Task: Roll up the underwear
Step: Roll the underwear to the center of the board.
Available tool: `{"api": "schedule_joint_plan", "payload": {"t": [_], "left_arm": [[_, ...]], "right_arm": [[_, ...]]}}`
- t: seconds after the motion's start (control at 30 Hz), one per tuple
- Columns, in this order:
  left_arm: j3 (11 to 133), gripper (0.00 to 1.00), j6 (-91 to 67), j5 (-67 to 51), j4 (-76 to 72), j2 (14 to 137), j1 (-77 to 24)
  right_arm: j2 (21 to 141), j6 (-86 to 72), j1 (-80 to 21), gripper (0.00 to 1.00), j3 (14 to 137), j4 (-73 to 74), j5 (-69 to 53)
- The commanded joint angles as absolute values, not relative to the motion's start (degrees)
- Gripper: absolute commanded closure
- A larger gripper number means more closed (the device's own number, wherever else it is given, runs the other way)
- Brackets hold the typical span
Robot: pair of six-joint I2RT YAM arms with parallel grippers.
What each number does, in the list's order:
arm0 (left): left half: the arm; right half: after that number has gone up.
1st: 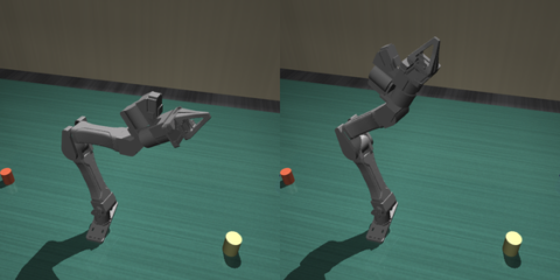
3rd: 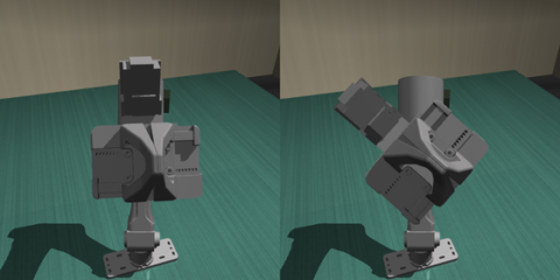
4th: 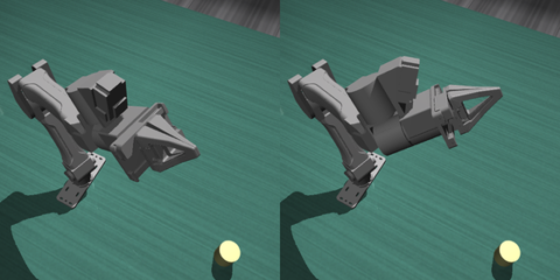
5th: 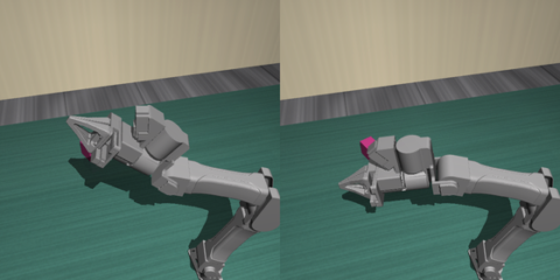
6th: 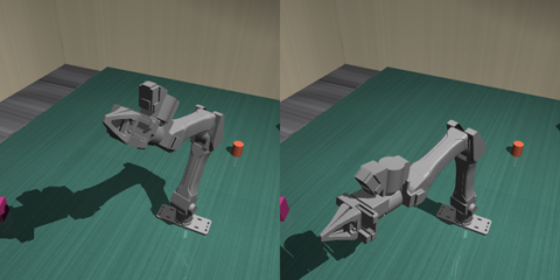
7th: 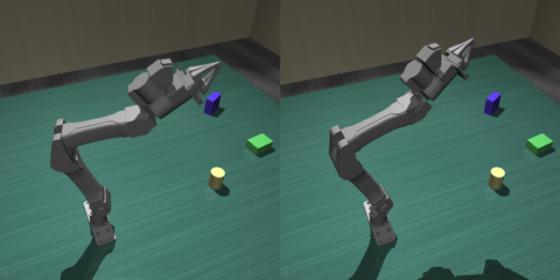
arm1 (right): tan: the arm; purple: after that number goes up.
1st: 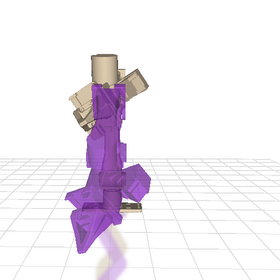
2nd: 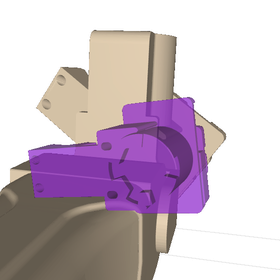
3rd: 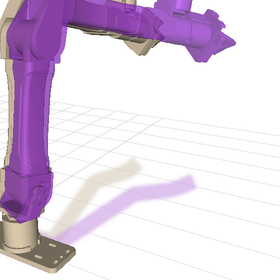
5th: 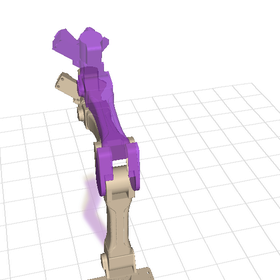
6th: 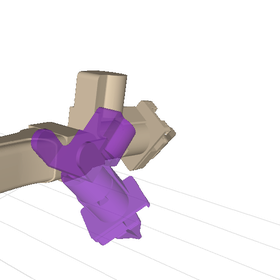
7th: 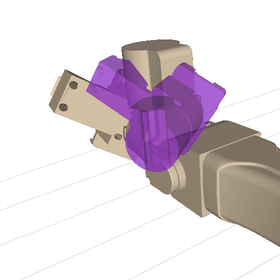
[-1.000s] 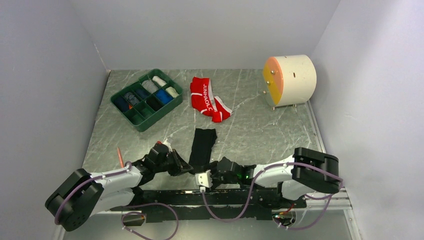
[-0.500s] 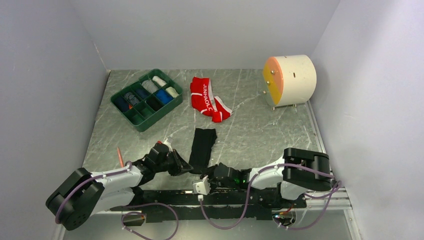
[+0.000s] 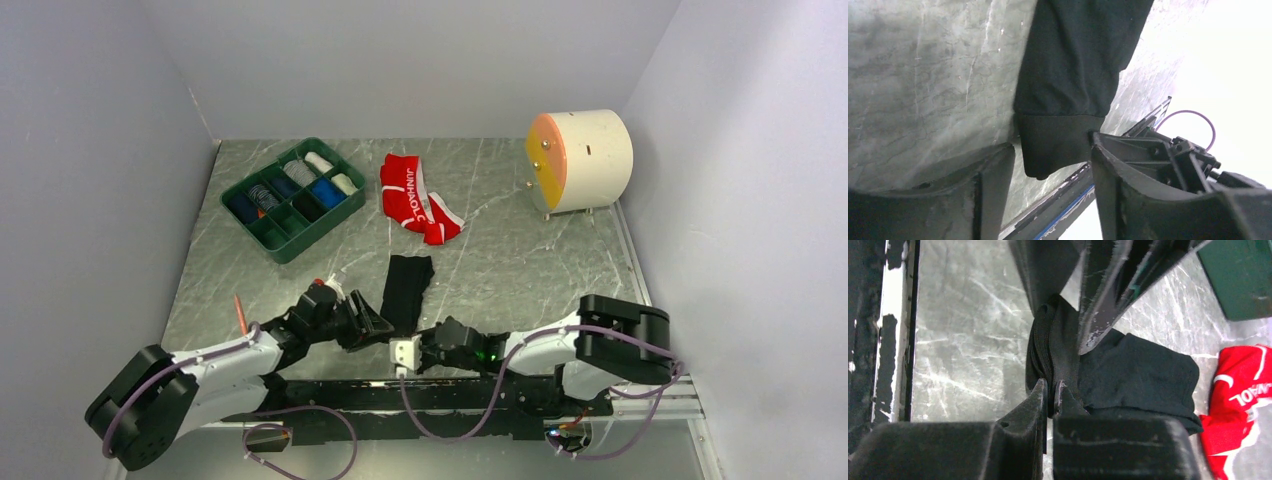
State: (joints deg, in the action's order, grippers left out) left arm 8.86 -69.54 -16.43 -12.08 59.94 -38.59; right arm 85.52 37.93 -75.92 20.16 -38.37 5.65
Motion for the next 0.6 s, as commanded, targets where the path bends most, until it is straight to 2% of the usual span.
{"api": "schedule_joint_plan", "payload": {"t": [0.0, 0.13, 0.23, 0.57], "left_arm": [[8.03, 0.3, -67.06, -12.12, -0.92, 57.61, -38.59], [7.85, 0.12, -67.19, -9.8, 1.55, 52.59, -38.59], [8.38, 0.05, -67.05, -7.43, 4.32, 48.52, -38.6], [11.48, 0.04, -64.0, -1.6, 13.96, 37.29, -38.61]], "right_arm": [[81.02, 25.12, -71.83, 1.0, 19.81, -38.52, -5.05], [80.61, 14.79, -69.5, 1.0, 19.79, -38.99, -9.65], [81.85, 9.69, -69.23, 1.0, 19.48, -39.82, -12.67], [89.85, -16.46, -63.16, 1.0, 21.7, -44.94, -22.6]]}}
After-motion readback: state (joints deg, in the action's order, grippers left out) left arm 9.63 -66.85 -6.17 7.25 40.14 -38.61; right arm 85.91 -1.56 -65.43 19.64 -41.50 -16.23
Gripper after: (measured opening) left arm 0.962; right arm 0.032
